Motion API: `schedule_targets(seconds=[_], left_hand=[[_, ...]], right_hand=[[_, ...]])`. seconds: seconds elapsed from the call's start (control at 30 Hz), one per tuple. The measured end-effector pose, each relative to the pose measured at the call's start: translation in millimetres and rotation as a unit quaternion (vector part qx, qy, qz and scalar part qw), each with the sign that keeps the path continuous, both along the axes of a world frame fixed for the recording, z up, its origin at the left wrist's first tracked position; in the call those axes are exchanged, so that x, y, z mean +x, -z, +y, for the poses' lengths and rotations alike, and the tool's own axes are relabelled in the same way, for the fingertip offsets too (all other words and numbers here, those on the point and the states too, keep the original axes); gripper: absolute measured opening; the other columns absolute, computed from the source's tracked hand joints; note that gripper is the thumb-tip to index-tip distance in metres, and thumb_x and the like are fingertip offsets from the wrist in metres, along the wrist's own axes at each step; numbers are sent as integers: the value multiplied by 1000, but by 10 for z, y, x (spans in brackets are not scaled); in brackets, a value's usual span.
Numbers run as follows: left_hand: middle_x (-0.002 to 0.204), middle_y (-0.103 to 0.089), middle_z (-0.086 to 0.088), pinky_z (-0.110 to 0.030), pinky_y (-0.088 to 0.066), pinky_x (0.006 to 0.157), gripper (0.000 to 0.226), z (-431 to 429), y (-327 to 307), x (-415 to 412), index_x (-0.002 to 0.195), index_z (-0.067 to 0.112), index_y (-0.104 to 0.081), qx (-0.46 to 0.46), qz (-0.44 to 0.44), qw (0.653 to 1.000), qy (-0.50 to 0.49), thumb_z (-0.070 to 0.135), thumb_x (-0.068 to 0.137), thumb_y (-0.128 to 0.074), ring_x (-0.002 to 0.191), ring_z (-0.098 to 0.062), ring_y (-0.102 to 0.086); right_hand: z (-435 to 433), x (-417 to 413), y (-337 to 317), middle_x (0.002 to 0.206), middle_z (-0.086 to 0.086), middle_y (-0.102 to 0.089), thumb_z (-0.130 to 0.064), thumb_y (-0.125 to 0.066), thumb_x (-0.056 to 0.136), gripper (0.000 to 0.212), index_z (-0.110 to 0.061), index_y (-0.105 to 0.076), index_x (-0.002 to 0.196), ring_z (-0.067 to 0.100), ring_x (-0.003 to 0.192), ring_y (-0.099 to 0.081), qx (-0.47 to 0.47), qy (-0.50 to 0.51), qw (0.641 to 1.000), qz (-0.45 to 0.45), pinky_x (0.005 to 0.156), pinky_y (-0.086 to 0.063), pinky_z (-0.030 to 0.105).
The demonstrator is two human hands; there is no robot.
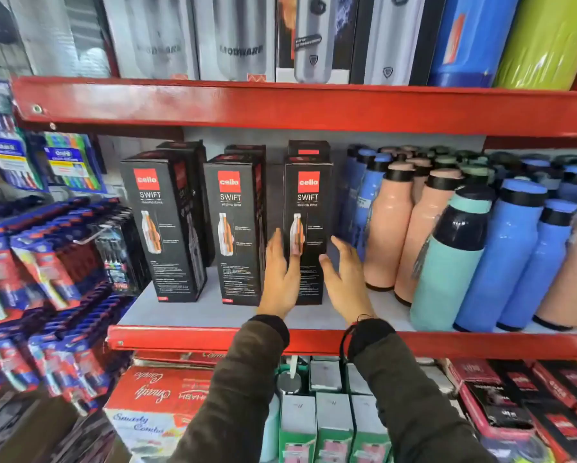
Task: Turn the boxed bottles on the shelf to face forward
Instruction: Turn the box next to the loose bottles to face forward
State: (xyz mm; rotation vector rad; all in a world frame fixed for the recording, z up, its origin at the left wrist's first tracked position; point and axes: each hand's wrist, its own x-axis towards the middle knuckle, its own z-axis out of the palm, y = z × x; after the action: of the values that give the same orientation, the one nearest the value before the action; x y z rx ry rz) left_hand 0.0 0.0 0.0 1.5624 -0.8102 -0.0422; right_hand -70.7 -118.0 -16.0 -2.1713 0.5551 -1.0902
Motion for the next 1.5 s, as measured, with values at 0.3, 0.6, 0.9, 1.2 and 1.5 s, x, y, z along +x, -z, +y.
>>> schedule_targets(seconds=[0.3,0.6,0.9,1.2,1.5], left_hand=[[164,-36,5,-29,-27,125,52,-154,162,198,159,26,-28,-37,87,995,13,30,109,-38,149,-4,-34],[140,-53,30,-27,-34,121,45,-99,137,267,149,39,-46,-68,107,992,29,40,104,-48,130,15,-47],[130,-69,20,-34,-48,112,38,-72,-32,107,133,36,-66,-138,95,986,5,45,105,-41,126,4,-60],[154,-49,2,-27,-30,120,44,-229,86,325,151,19,-45,-72,139,988,13,26,109,-36,142,-8,-42],[137,-58,13,-5,-36,100,38,-233,250,295,145,21,-51,-83,115,990,-3,20,108,-41,127,0,-53]], right_hand=[[-115,279,214,130,-5,-55,-18,-49,104,43,-33,-39,143,-21,99,-58,158,-61,985,-47,81,-46,3],[-83,143,147,130,-18,-62,-36,-83,78,65,-48,-47,130,7,118,-62,155,-103,980,-70,90,-55,24],[-81,213,-46,116,-24,-68,-59,-92,54,79,-48,-51,121,-3,108,-65,108,-50,983,-136,96,-54,31],[-298,123,-46,130,-20,-64,-40,-87,63,83,-39,-47,137,7,123,-61,132,-107,982,-83,109,-47,44],[-367,144,68,160,-8,-38,-11,-67,93,75,-28,-30,156,4,147,-35,155,-152,975,-49,122,-29,33]])
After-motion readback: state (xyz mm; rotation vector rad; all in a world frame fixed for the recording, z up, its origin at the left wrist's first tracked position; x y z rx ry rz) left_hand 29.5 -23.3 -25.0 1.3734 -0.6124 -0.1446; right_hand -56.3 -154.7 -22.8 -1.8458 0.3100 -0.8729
